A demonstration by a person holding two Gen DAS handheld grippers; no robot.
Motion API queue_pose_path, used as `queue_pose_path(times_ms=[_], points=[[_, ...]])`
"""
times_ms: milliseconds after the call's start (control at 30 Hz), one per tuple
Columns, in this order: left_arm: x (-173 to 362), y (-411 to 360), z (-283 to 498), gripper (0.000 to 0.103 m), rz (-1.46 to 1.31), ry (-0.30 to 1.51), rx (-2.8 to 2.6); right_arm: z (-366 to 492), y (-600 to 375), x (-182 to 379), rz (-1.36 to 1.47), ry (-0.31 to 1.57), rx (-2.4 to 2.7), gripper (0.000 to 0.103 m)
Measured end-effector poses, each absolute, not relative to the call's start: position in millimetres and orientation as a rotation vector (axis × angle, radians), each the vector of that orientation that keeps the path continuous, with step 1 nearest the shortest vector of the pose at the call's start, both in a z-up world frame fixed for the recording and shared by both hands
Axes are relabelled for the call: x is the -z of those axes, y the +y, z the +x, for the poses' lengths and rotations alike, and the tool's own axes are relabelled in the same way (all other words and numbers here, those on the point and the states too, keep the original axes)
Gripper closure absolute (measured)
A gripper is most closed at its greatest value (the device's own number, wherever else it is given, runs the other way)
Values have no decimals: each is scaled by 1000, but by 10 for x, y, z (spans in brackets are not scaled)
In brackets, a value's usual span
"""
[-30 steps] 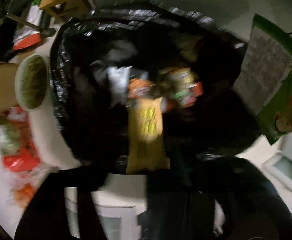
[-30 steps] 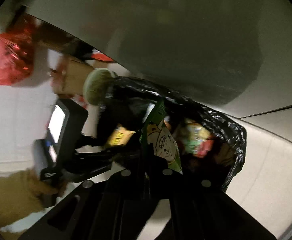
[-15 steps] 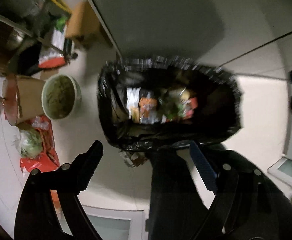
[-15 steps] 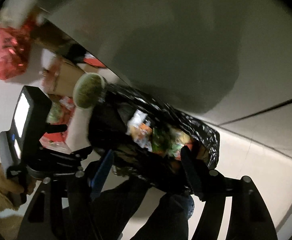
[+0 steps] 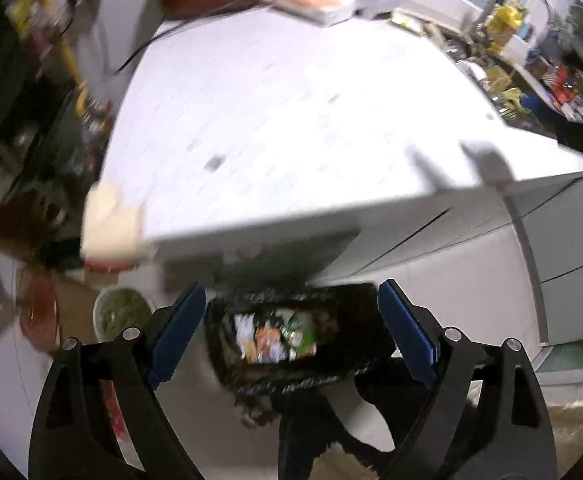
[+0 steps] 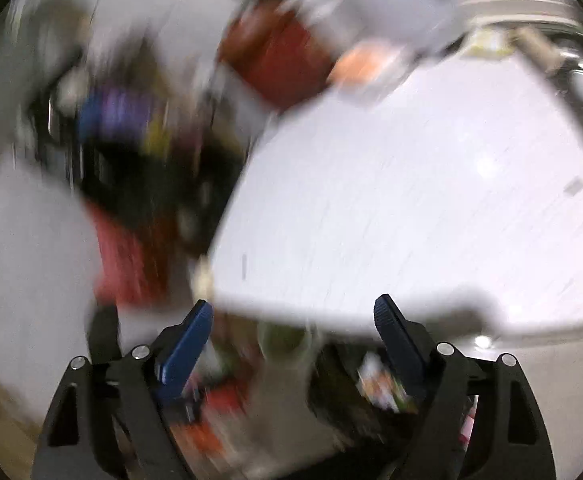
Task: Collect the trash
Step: 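Grasp the beige paper cup by the sink with the right tool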
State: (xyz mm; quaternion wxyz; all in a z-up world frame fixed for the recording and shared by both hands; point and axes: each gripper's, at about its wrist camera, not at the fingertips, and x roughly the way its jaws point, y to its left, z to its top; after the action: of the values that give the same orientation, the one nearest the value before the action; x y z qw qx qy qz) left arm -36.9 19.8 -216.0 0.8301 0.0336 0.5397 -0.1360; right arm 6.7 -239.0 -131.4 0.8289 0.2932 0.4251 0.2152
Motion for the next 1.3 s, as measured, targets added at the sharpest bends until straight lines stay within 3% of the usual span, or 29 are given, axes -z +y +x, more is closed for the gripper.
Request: queue_pose_path(times_ms=[133, 200, 367, 667, 900, 1133, 1167, 1200, 1233, 1267, 1300], points=[[2136, -217, -155, 17, 58, 1147, 309, 613, -3608, 1193, 882, 765, -268, 13], [2105, -514, -26, 17, 69, 1142, 309, 1040, -4145, 1371, 1014, 731, -209, 5], [1911, -1139, 393, 17, 48, 1136, 288, 2119, -5129, 1930, 1292, 743, -150, 5], [1881, -1903, 1683, 17, -273, 1087, 249, 3332, -5566, 2356, 1123, 905, -192, 9], [1985, -2284, 2537, 17, -505, 1056, 237, 3816, -5563, 2431, 961, 1022, -230, 12], [2237, -2466, 2922, 17, -617, 1082, 201, 4106, -5429, 2635, 906, 1092, -312, 17], [2271, -2462, 2961, 17, -649, 1074, 207, 4131, -5411, 2636, 917, 1086, -338, 24], [2273, -2449, 2991, 17, -668, 1061, 211, 4154, -5394, 2640, 937, 1080, -372, 42], [2276, -2446, 3007, 17, -692, 1041, 210, 4168, -5379, 2640, 982, 1069, -422, 51], [2288, -2456, 3028, 17, -706, 1030, 219, 4173, -5361, 2622, 1003, 1064, -459, 71], [2299, -2474, 3064, 17, -711, 1022, 219, 4173, -5332, 2605, 999, 1066, -476, 83]])
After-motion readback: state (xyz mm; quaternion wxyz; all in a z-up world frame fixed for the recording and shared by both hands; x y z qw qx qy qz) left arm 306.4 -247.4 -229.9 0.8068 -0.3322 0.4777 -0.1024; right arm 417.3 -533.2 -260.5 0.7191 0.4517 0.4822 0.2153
